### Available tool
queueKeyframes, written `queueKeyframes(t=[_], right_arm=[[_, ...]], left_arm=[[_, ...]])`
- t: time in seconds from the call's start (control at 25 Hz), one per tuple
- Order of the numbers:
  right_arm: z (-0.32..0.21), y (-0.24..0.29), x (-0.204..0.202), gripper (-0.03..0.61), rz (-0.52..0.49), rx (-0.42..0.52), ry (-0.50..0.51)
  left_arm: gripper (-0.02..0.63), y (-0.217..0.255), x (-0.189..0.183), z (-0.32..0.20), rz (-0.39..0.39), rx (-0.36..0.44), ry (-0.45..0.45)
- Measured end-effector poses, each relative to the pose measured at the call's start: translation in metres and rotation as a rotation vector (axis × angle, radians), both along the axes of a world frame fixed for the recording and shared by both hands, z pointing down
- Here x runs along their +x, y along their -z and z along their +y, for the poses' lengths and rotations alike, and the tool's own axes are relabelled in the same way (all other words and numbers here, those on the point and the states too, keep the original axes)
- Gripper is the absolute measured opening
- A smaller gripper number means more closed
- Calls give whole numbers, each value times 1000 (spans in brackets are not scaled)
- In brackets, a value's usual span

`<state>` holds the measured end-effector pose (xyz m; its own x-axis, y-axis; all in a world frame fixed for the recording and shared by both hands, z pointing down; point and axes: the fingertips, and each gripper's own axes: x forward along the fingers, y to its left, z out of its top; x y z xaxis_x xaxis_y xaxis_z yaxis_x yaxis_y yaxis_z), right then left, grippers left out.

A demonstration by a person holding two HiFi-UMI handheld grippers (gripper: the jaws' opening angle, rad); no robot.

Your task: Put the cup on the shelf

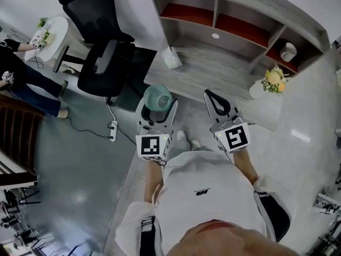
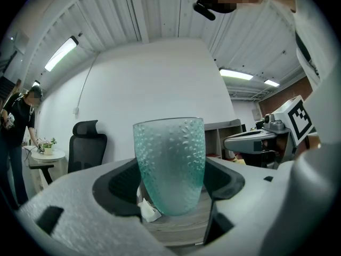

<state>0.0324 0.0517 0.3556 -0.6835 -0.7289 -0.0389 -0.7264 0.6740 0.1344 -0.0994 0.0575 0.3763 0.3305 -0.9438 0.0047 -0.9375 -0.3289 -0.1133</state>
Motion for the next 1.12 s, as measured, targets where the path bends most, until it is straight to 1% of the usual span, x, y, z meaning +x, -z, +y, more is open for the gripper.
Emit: queueKeyframes(t=[0.52, 1.12], right_arm=[[-50, -2, -13, 28, 6, -1, -28], [-119, -13, -35, 28, 9, -29, -92]], left_arm=[[373, -2, -17, -50, -7, 3, -8], [373, -16, -37, -125, -4, -26, -73]])
